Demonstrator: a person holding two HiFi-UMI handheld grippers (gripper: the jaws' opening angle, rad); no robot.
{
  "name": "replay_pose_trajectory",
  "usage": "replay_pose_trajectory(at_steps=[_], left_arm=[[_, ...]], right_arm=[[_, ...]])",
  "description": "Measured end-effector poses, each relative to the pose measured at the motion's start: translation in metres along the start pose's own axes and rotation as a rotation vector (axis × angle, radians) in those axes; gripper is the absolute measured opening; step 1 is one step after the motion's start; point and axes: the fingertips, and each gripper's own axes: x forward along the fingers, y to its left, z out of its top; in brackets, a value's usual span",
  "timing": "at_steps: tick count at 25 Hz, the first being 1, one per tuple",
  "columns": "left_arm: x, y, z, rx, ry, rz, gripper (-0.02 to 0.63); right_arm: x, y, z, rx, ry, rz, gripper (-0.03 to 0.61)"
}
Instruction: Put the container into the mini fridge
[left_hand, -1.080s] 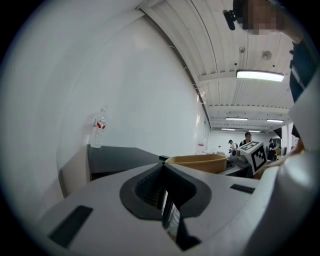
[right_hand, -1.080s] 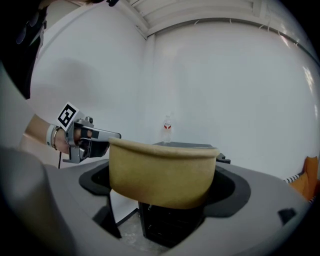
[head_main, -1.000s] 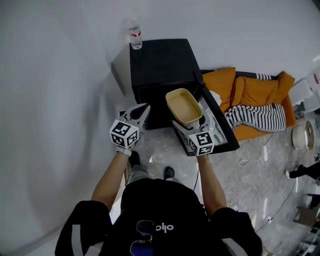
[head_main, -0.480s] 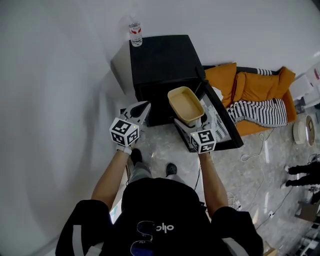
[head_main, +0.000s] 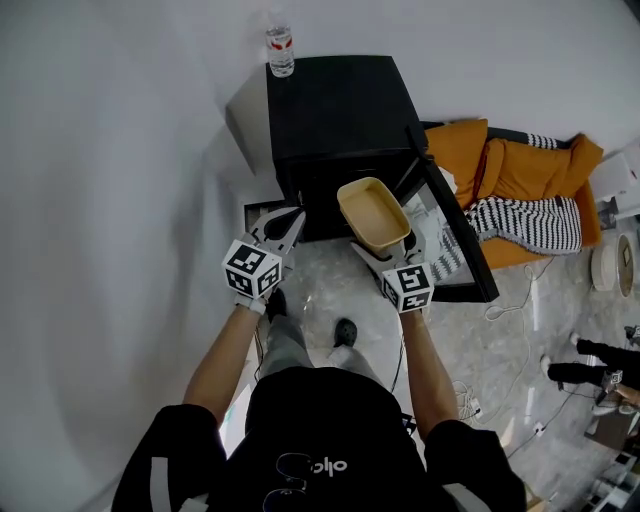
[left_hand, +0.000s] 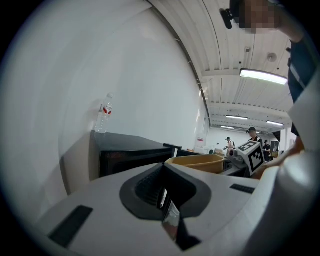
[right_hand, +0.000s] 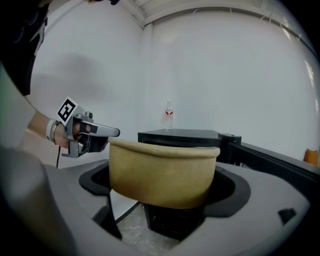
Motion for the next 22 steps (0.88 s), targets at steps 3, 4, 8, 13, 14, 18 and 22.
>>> replay_pose_trajectory(at_steps=[3,4,8,13,14,18,22], left_arm=[[0.005,0.004,-0.015,-0.013,0.013,-0.004,0.008],[0.006,0.004,-0.019,-0.015,0.019,-0.006,0.008],[0.015,0.002,-0.033,-0.018,0.036,-0.018,0.008],[0.023,-0.002,-0.043,-0.018,0.048,-0.039,0.008],[0.025,-0.002,-0.045,-0.014,0.054,-0.044,0.008],[0.037,0.001,-0.045,0.009,0.070,-0.063,0.008],[0.049,0.007,-0.046,0.033,0.082,-0.071,0.008]], right_arm=[[0.006,0.003,-0.014,0.003,0.020,0.007,0.555],[0.008,0.004,-0.018,0.004,0.026,0.011,0.554],[0.013,0.007,-0.029,0.009,0.045,0.028,0.554],[0.023,0.006,-0.037,0.014,0.047,0.032,0.555],[0.027,0.005,-0.038,0.015,0.045,0.032,0.555],[0.044,-0.001,-0.040,0.017,0.035,0.020,0.554],[0.069,-0.014,-0.042,0.025,0.011,-0.012,0.554]])
